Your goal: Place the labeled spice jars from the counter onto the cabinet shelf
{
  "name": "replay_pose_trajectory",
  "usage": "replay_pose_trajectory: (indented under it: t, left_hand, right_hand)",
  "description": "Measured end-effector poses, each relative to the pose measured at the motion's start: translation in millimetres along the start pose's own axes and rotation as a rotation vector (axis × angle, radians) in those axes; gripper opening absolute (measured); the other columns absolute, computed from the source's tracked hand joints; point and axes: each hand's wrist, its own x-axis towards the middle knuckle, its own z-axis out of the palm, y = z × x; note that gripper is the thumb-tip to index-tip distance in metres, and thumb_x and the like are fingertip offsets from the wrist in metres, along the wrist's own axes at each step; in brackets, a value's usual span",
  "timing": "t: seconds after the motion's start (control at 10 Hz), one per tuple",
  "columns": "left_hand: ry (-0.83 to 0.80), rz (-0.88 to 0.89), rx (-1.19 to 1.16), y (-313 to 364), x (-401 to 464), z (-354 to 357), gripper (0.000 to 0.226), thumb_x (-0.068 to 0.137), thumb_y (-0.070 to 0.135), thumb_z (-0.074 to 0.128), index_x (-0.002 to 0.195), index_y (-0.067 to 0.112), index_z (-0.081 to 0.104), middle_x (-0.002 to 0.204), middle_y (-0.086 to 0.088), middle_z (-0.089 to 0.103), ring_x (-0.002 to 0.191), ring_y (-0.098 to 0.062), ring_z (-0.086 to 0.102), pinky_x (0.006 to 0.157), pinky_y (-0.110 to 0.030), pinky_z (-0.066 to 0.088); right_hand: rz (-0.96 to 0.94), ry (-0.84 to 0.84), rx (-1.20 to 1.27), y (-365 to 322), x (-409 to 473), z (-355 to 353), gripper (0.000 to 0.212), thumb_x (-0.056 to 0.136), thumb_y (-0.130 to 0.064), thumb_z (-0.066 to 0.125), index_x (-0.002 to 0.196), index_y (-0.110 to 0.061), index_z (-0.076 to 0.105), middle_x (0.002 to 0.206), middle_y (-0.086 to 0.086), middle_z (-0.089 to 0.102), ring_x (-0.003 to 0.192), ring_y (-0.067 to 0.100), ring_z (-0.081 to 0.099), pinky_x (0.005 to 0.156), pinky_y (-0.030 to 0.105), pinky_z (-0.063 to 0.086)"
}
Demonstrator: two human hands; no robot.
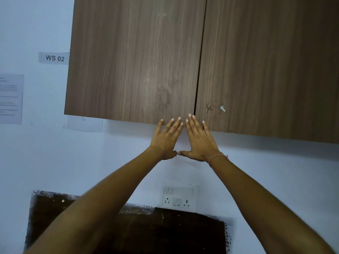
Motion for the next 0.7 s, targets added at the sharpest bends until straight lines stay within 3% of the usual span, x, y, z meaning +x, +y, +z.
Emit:
replay_pose_trajectory:
  t: [0.3,0.4,0.5,0.6,0.7]
  left_hand:
    - [-0.047,0.03,-0.071,-4,2,2,0.103,0.085,0.053,0.054,0.146,0.012,-0.017,0.156,-0.007,-0.023,0.145,-0.026,-0.016,0.117,-0.044,-0.001]
    - [-0.064,0.067,-0.093,-10,-3,0,0.092,0.09,0.05,0.047,0.147,0.013,-0.016,0.156,-0.006,-0.022,0.145,-0.025,-0.016,0.117,-0.045,-0.002]
    - [-0.058,0.11,-0.143,-13,-18,2,0.071,0.097,0.046,0.027,0.148,0.014,-0.011,0.158,-0.006,-0.016,0.146,-0.023,-0.012,0.117,-0.046,-0.005]
    - [0.044,0.115,-0.188,-11,-42,2,0.066,0.098,0.046,0.019,0.148,0.013,-0.008,0.158,-0.008,-0.012,0.146,-0.023,-0.01,0.117,-0.041,-0.005]
    - [0.212,-0.002,-0.27,-5,-56,-5,0.067,0.098,0.046,0.02,0.148,0.011,-0.006,0.158,-0.009,-0.01,0.146,-0.025,-0.009,0.117,-0.04,-0.006]
  right_hand:
    - [-0.021,-0.06,0.053,3,2,-1,0.117,0.074,-0.079,0.041,0.146,-0.007,-0.016,0.155,0.011,-0.024,0.144,0.025,-0.021,0.114,0.039,-0.015]
    - [0.001,-0.122,0.101,-2,0,-15,0.113,0.076,-0.075,0.043,0.147,-0.007,-0.013,0.156,0.01,-0.023,0.145,0.024,-0.019,0.117,0.04,-0.008]
    - [0.051,-0.193,0.194,-8,-10,-27,0.104,0.082,-0.067,0.045,0.148,-0.008,-0.01,0.157,0.009,-0.02,0.146,0.023,-0.015,0.118,0.039,0.0]
    - [0.125,-0.115,0.229,-18,-34,-34,0.092,0.089,-0.061,0.038,0.148,-0.008,-0.009,0.157,0.009,-0.016,0.146,0.023,-0.013,0.119,0.038,0.0]
    - [0.186,0.046,0.164,-24,-57,-39,0.082,0.093,-0.057,0.028,0.148,-0.009,-0.01,0.158,0.009,-0.015,0.146,0.023,-0.012,0.119,0.037,-0.002]
